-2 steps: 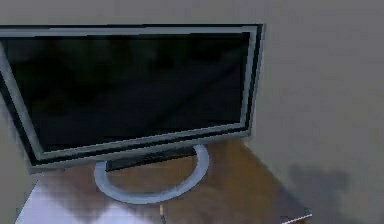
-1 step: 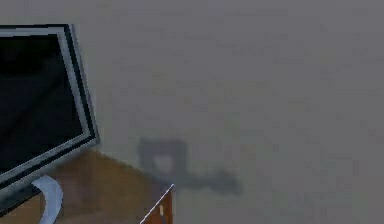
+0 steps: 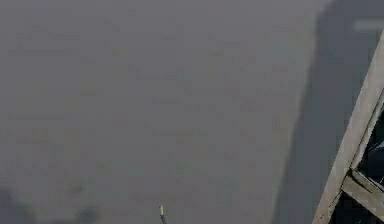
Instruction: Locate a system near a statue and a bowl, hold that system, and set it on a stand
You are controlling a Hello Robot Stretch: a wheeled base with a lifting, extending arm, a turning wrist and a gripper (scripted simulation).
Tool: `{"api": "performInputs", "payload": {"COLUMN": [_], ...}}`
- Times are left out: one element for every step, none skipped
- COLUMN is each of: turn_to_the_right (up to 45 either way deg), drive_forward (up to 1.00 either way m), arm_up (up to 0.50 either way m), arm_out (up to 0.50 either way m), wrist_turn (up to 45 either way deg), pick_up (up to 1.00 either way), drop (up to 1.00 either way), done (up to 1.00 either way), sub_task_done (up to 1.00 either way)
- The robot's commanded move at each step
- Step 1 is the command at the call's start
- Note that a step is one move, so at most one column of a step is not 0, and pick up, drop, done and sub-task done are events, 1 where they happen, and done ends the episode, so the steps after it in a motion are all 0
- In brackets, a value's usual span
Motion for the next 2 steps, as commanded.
{"api": "performInputs", "payload": {"turn_to_the_right": [45.0,18.0], "drive_forward": [0.00,0.00], "arm_up": [0.00,0.00], "arm_out": [0.00,0.00], "wrist_turn": [0.0,0.0], "pick_up": [0.00,0.00], "drop": [0.00,0.00], "done": [0.00,0.00], "sub_task_done": [0.00,0.00]}}
